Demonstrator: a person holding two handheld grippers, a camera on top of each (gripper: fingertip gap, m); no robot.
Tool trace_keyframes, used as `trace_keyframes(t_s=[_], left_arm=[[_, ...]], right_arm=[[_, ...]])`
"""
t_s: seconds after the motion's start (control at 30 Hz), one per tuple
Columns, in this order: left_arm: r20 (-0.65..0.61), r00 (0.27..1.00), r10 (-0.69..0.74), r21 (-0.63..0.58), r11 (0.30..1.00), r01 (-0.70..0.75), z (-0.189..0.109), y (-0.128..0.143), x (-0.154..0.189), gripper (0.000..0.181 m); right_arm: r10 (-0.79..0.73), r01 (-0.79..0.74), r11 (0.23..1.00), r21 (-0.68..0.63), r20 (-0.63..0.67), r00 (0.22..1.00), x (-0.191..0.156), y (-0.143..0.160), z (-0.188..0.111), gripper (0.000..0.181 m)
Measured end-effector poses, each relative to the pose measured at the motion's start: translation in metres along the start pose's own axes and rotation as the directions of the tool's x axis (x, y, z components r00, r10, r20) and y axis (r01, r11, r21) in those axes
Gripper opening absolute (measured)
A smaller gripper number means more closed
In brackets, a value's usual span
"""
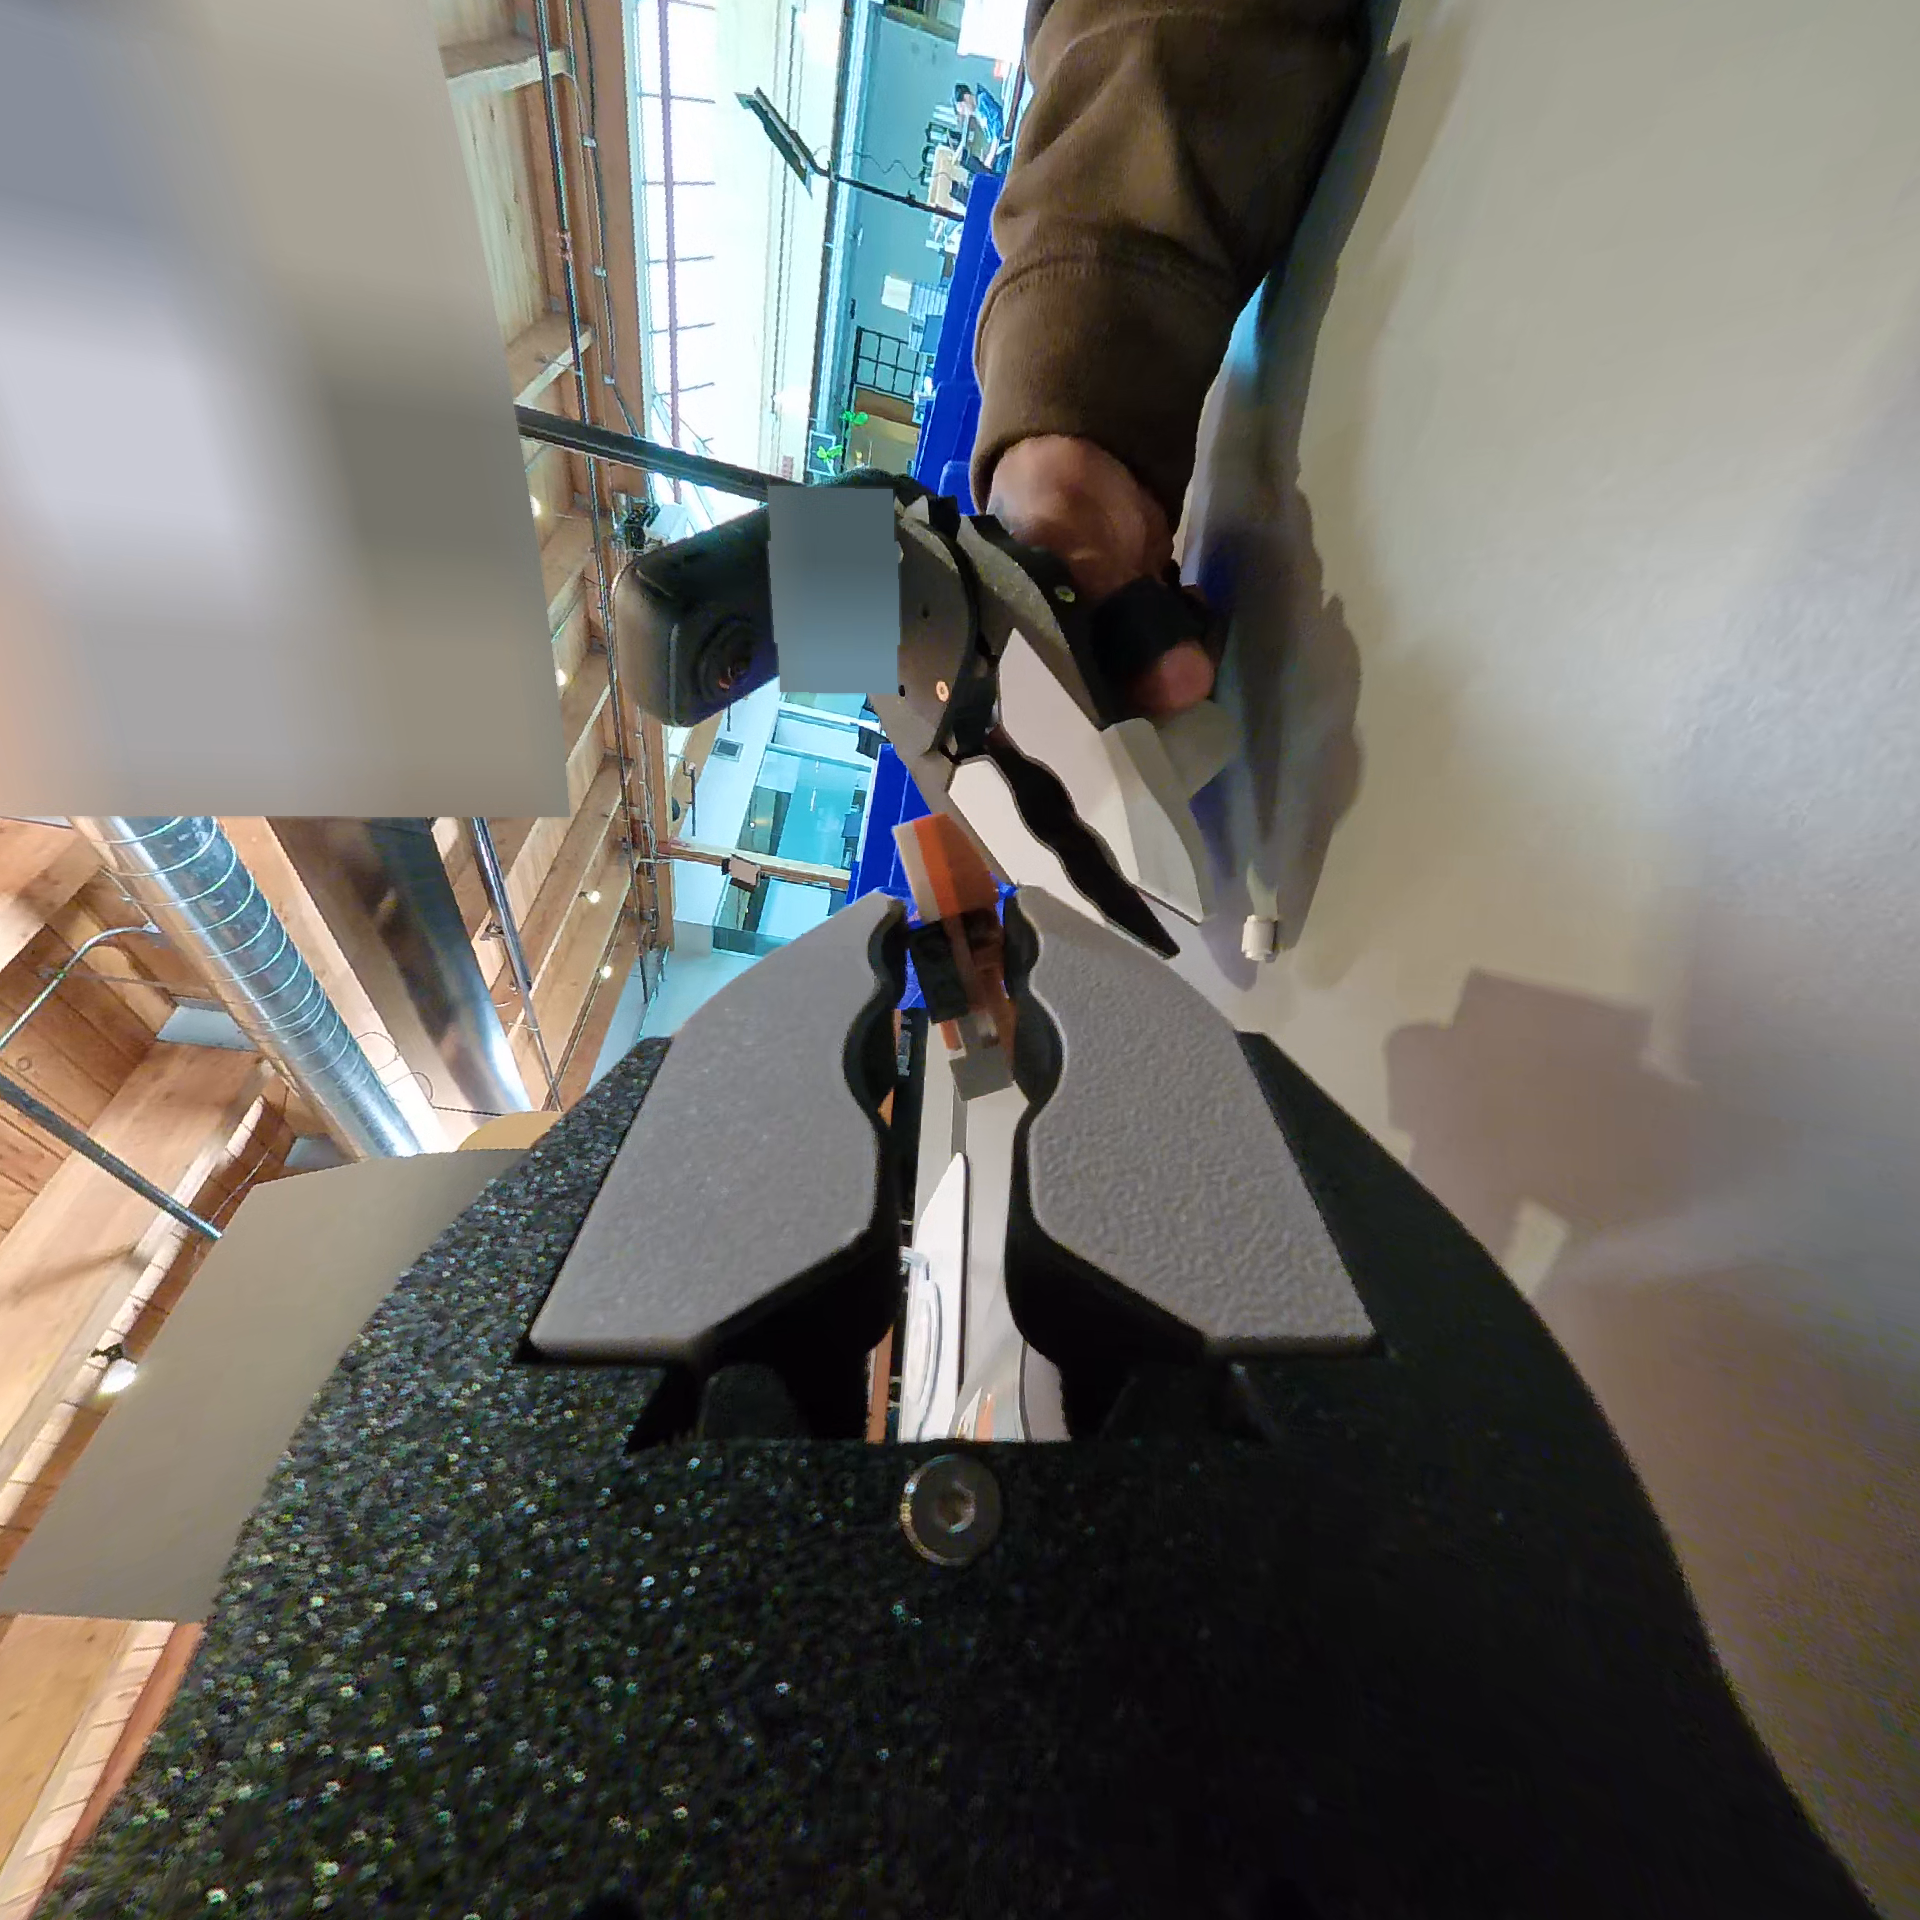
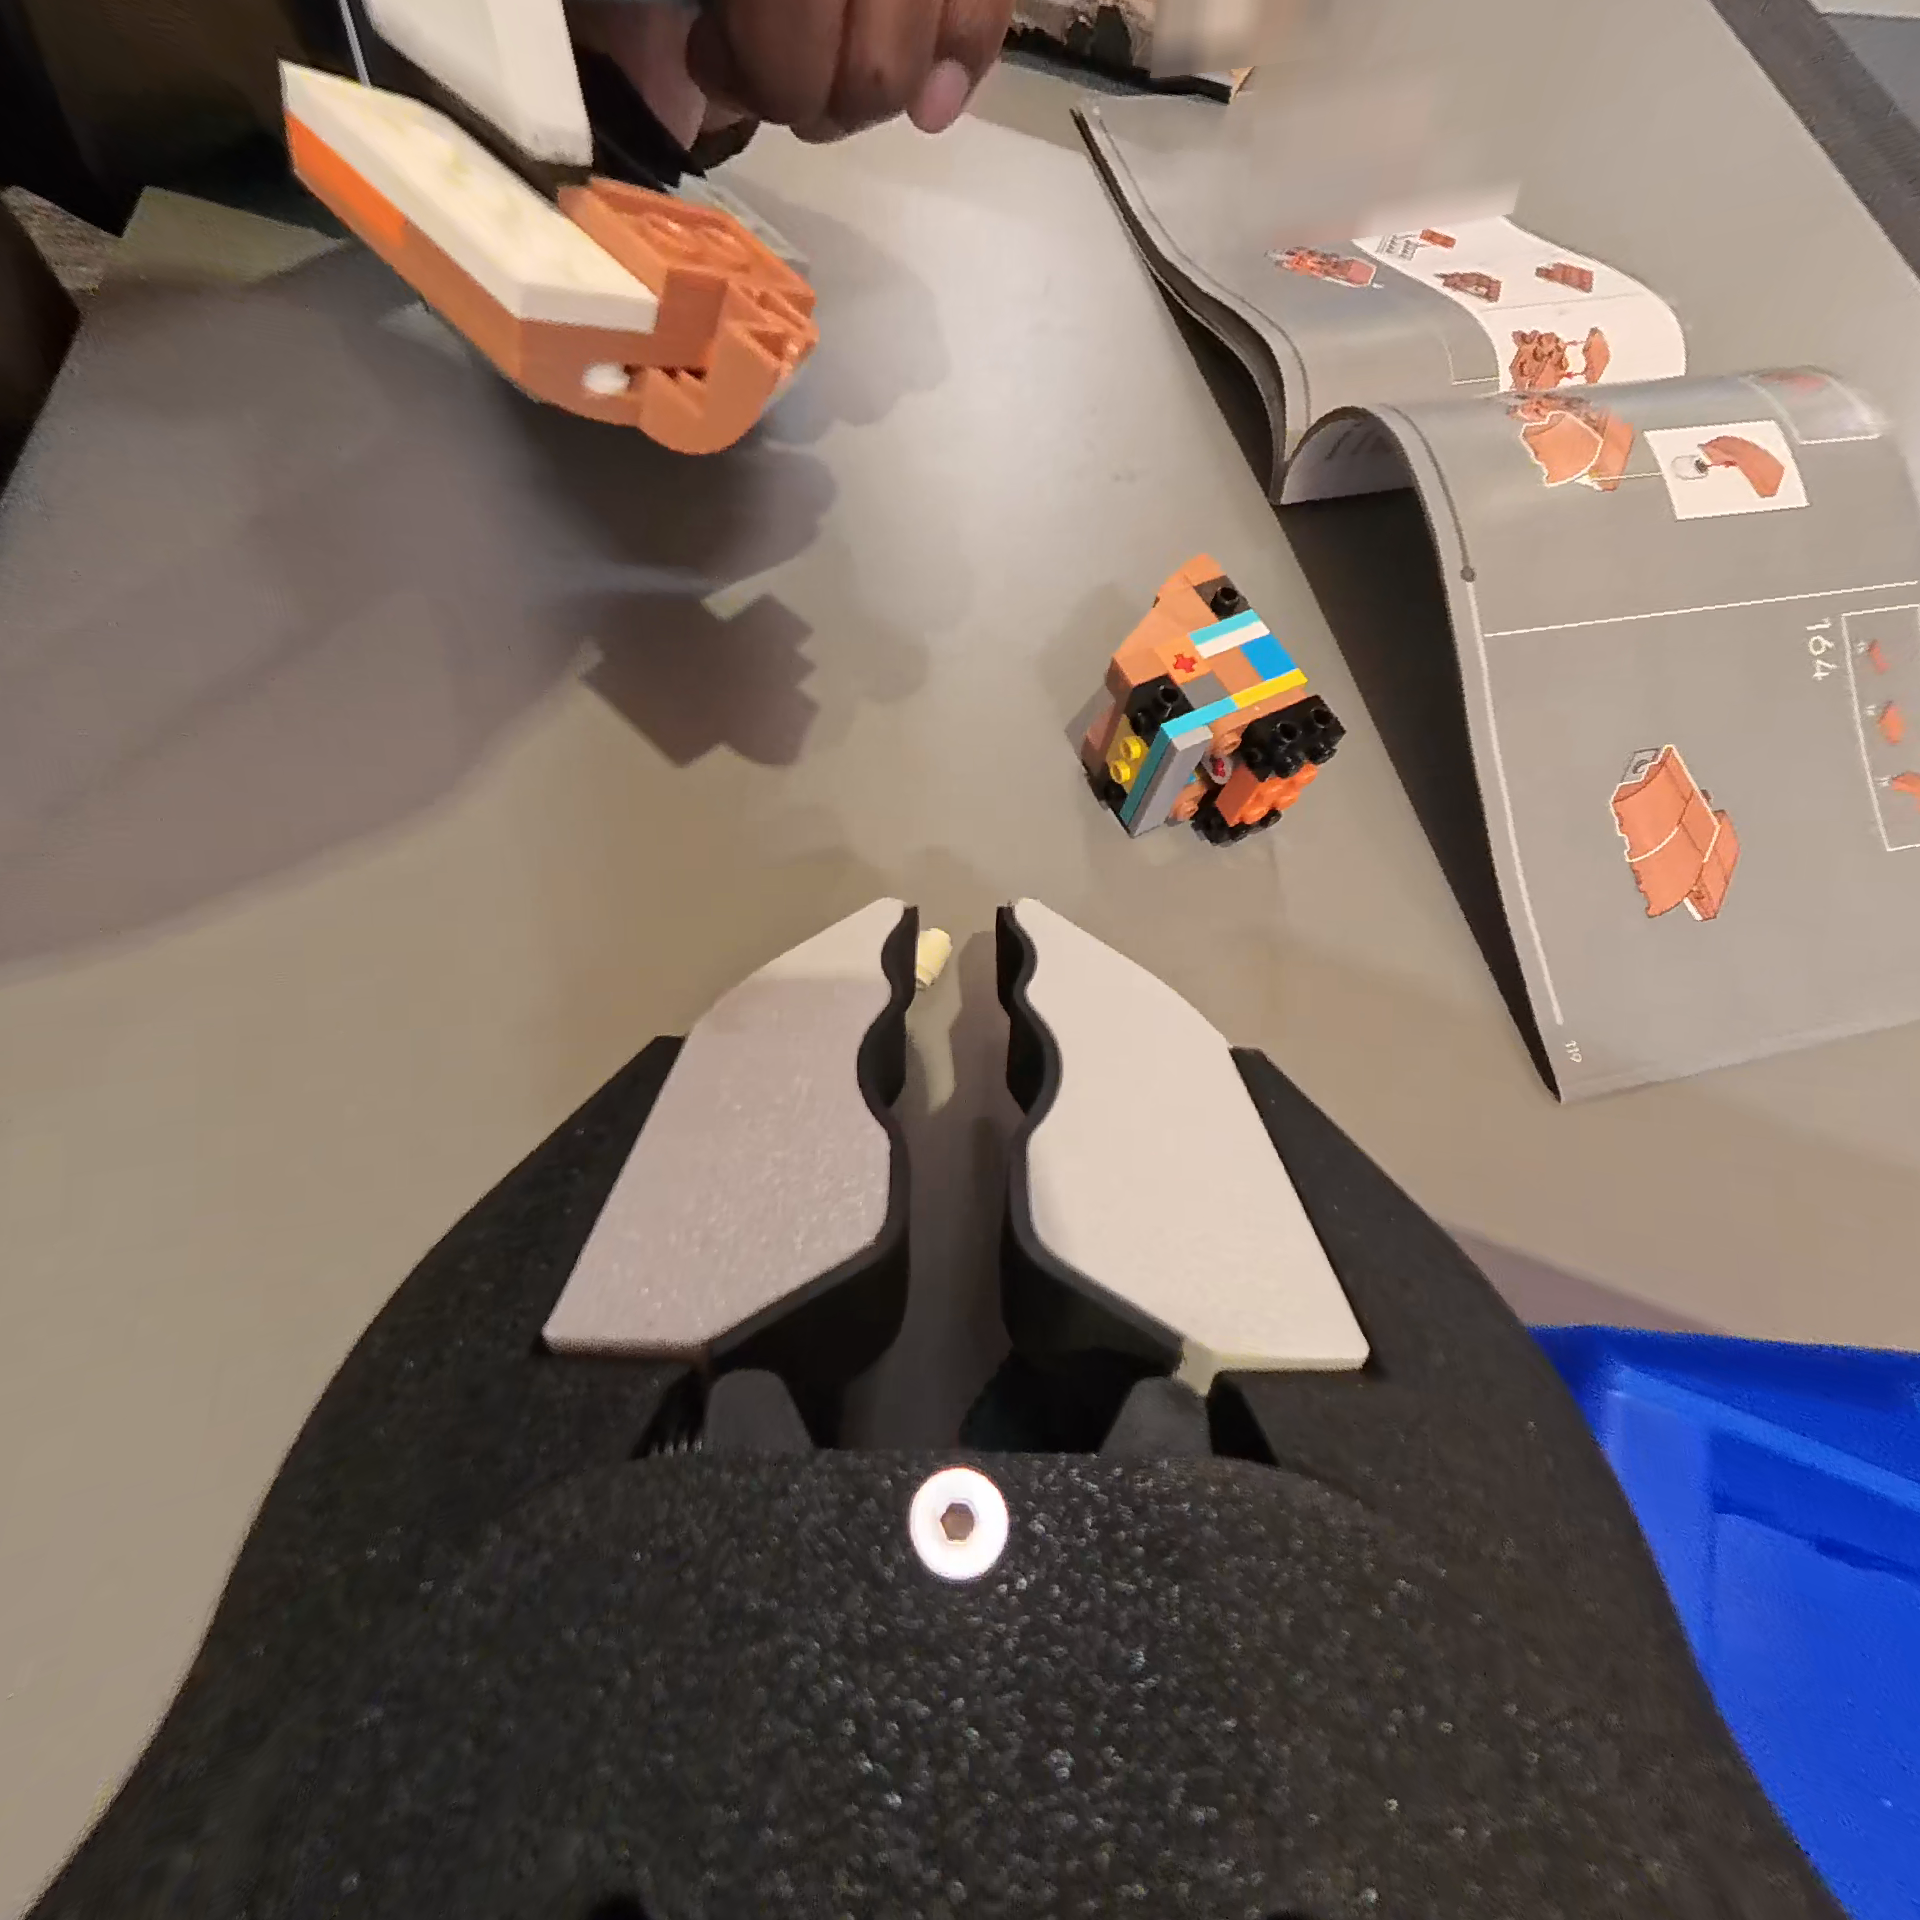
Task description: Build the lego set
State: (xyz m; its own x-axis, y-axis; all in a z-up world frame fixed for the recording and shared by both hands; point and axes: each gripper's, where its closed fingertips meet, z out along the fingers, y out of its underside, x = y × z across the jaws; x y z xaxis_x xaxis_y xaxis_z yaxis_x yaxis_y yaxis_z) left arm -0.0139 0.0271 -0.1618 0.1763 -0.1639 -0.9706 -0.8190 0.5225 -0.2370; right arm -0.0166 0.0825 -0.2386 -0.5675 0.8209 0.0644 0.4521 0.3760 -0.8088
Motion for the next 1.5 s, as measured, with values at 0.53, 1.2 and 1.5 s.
trace_keyframes(t_s=[0.53,1.2,1.5], left_arm=[[0.015,1.000,-0.022,0.001,1.000,0.022,-0.001,0.001,-0.003,0.017],[0.011,0.999,-0.046,0.008,0.999,0.046,-0.002,0.000,-0.004,0.017],[0.009,0.999,-0.051,0.009,0.999,0.050,-0.002,0.000,-0.004,0.017]], right_arm=[[0.006,-0.006,1.000,0.002,0.021,1.000,-0.002,0.000,0.000,0.014],[-0.009,0.010,0.995,-0.102,0.005,1.000,-0.002,0.012,0.007,0.014],[-0.050,0.051,0.991,-0.122,0.012,0.999,-0.005,0.016,0.006,0.014]])
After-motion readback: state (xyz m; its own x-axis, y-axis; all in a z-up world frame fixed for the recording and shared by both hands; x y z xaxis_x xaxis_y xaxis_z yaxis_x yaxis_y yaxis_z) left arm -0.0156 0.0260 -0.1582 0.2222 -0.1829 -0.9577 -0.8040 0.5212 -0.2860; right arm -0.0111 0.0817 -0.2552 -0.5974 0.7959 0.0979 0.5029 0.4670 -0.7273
